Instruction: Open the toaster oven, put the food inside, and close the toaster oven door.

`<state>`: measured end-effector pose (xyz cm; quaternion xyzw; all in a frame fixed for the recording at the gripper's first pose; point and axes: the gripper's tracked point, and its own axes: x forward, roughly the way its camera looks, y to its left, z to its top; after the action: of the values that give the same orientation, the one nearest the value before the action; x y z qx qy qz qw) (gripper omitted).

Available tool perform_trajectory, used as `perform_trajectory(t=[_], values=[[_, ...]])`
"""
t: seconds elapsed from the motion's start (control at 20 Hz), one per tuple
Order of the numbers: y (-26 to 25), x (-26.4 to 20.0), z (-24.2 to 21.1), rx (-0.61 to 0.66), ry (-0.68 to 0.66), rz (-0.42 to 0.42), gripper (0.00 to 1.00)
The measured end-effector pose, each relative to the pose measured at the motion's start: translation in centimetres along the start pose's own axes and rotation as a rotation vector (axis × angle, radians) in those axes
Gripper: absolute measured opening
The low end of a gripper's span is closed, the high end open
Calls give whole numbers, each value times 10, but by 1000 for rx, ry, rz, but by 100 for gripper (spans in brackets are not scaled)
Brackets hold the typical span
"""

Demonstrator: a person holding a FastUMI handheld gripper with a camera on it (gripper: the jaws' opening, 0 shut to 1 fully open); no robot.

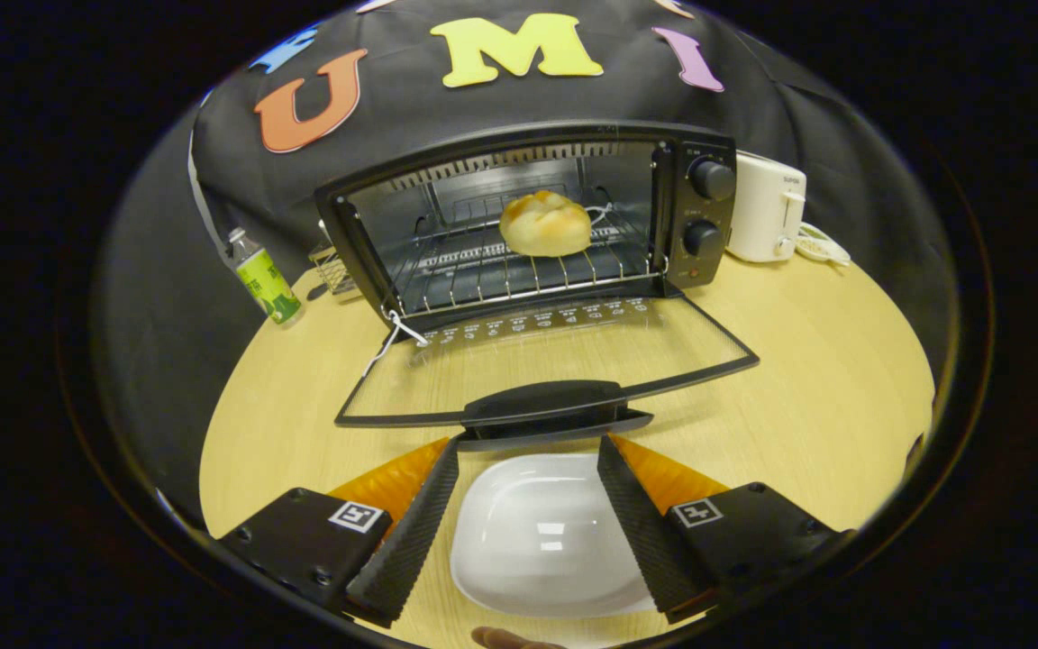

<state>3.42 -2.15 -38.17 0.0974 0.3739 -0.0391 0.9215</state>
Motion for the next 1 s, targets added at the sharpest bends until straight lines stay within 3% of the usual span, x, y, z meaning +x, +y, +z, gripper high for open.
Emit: perform_trajectory(t=[0.2, 0.5, 0.7, 1.0], values=[[4, -12, 23, -25, -59, -3, 100], [11, -20, 71, -85, -256, 20, 100], [21, -38, 85, -42, -271, 89, 100], [12, -102, 104, -49, -291, 133, 100]])
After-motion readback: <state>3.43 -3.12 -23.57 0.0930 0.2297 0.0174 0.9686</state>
